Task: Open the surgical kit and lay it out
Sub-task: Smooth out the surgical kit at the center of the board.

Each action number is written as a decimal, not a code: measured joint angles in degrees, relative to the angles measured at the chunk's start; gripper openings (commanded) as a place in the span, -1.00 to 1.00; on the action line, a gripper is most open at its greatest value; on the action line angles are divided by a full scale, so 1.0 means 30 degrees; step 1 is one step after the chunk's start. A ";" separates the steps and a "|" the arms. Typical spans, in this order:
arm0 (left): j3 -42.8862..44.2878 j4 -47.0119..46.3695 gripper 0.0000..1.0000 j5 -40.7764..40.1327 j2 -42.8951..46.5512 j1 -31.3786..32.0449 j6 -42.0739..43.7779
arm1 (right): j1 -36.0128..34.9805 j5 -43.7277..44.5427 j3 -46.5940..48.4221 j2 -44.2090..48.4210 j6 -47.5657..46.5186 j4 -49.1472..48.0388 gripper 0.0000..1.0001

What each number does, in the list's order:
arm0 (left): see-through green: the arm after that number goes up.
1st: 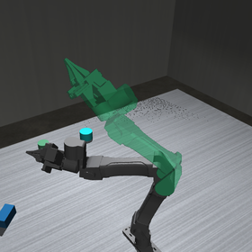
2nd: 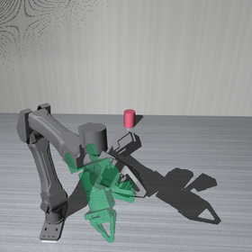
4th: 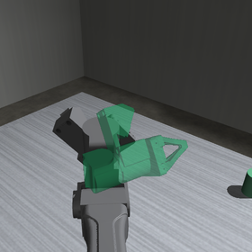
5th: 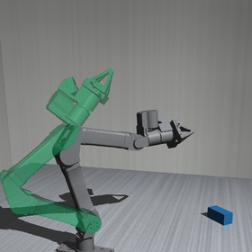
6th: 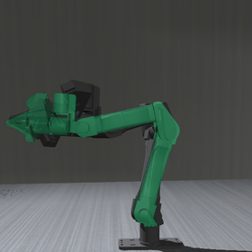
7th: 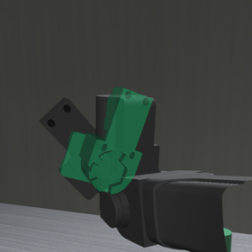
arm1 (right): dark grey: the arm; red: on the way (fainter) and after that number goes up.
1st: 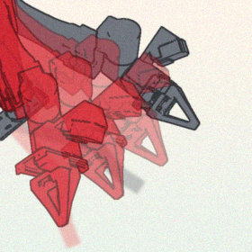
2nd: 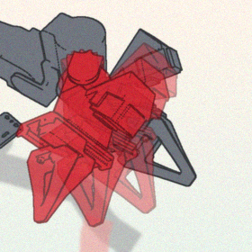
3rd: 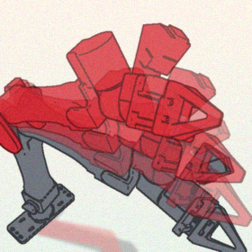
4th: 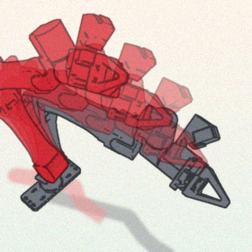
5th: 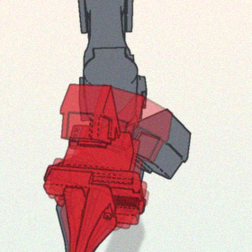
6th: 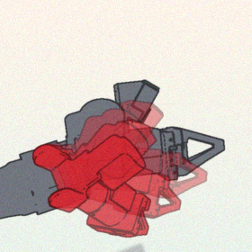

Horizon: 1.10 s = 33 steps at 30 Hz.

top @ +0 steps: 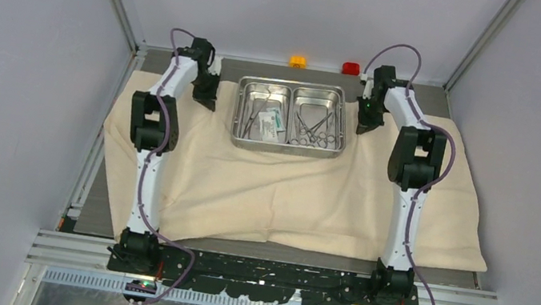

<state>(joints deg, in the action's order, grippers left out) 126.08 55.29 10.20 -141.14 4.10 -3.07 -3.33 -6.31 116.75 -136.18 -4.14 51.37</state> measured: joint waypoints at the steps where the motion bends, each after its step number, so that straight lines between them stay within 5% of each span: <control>1: 0.0313 0.0080 -1.00 0.0095 -0.0175 -0.0044 -0.0036 | 0.0022 -0.0015 0.0350 -0.0189 0.0007 0.0168 -0.99; 33: 0.4539 0.1413 -1.00 0.1545 -0.2572 -0.1552 -0.0313 | -0.1129 0.0823 0.1071 -0.0612 0.0998 -0.0372 -1.00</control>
<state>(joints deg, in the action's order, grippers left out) 139.70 59.53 14.83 -148.86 -0.56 -4.01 -6.72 -3.84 119.96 -138.02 -1.15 50.26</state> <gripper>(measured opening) 0.012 0.017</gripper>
